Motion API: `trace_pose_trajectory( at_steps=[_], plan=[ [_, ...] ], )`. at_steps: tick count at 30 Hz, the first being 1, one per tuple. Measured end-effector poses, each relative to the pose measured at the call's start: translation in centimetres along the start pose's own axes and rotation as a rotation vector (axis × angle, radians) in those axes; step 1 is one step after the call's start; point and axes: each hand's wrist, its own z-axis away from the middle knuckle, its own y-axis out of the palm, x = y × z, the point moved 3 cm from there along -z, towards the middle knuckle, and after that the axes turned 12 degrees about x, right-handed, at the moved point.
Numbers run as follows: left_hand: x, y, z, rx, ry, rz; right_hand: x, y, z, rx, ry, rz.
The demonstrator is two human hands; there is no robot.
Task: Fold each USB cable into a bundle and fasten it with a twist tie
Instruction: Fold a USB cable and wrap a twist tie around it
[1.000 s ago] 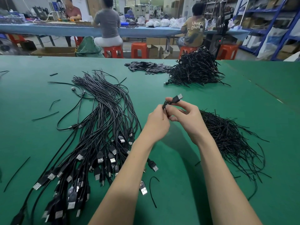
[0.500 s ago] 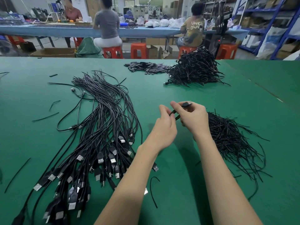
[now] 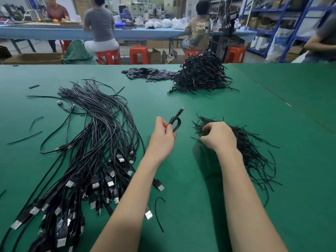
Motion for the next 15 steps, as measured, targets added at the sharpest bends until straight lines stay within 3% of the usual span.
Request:
trace_pose_trajectory(
  at_steps=[7, 15],
  plan=[
    [-0.4, 0.5, 0.2, 0.053, 0.011, 0.011, -0.6, 0.6, 0.2, -0.112, 0.017, -0.202],
    [0.2, 0.1, 0.0, 0.009, -0.020, 0.001, 0.9, -0.4, 0.4, -0.167, -0.176, -0.592]
  ],
)
